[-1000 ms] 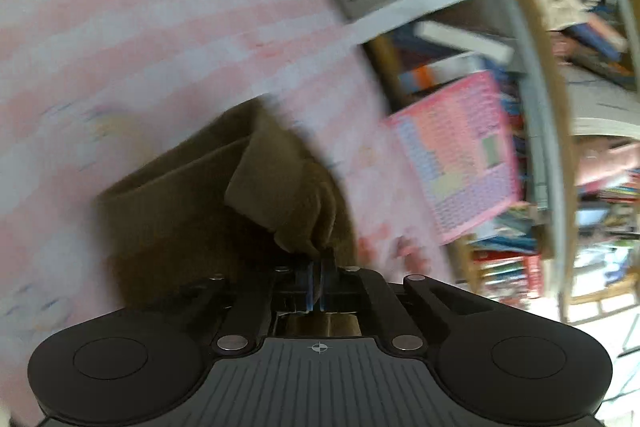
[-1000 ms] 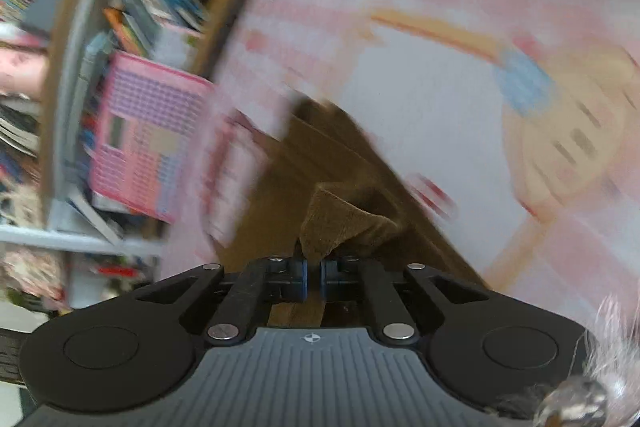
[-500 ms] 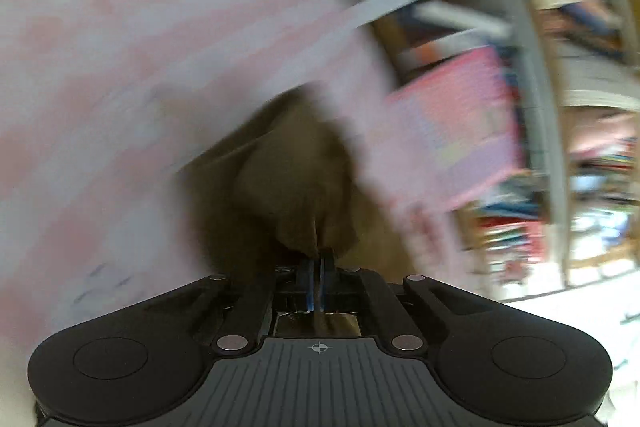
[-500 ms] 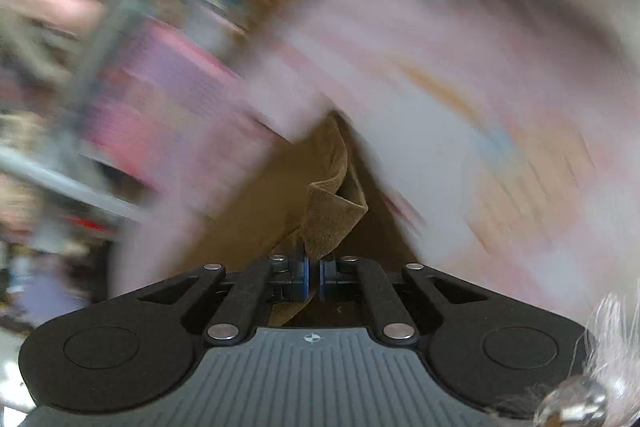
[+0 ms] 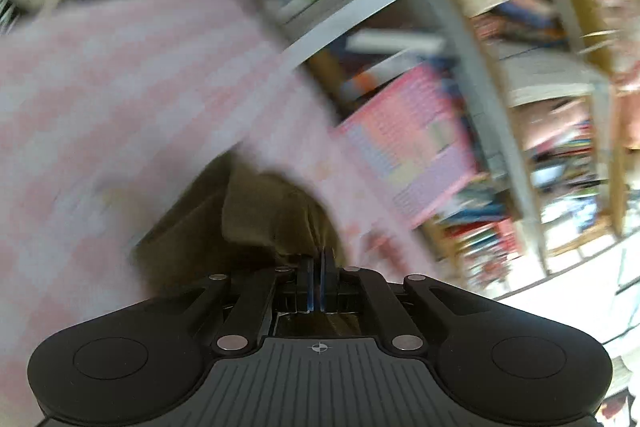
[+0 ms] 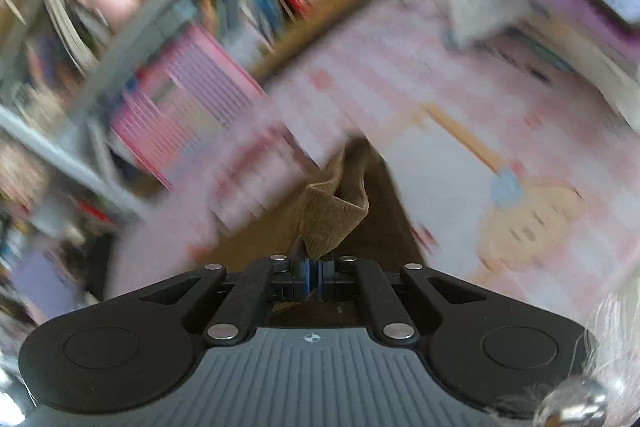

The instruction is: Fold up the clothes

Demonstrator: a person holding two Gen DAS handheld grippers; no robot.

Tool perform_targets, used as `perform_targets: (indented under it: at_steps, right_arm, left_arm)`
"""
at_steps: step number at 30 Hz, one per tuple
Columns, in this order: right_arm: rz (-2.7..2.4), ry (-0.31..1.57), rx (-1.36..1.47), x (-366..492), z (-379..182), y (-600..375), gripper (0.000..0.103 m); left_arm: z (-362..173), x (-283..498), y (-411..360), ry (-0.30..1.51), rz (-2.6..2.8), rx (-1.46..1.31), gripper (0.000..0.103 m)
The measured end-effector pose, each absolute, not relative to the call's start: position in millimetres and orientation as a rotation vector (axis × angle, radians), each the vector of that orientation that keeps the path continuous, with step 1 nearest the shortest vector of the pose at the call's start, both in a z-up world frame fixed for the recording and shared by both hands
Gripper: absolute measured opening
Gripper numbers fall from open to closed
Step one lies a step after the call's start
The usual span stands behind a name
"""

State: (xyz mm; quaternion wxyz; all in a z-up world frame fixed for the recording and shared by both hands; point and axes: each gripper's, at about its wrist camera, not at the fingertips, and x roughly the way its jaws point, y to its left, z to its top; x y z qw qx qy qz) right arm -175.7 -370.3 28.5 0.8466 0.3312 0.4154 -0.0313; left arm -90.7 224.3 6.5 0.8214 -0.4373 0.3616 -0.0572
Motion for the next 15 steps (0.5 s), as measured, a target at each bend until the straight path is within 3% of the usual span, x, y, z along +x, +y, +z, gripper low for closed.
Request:
perform_targets:
  at_steps: [5,7,10,12,15]
  right_arm:
    - [-0.187,1.038,0.605,-175.2,-24.1,-351.1,0.009]
    - [-0.21,1.029,0.577,-178.6,-23.2,-350.1,0.02]
    - [-0.266,0.985,0.5,-180.2,-13.6,-347.8,0.041]
    - [-0.284,0.98,0.484,-181.0,-14.6,-348.7,0.041]
    - [-0.304,0.977,0.467,-182.3,-17.2,-350.7,0.04]
  left_arm:
    - [-25.9,-100.4,226.3,0.858,-0.025,-0.947,0.004]
    - [-24.2,-106.4,229.3,0.848,-0.009,-0.952,0.011]
    - [-21.7,-115.5,233.9,0.832,0.015,-0.959,0.031]
    - [-20.0,-121.6,236.9,0.822,0.031,-0.964,0.053]
    - [-27.8,-126.5,245.1,0.823,0.077,-1.005,0.055]
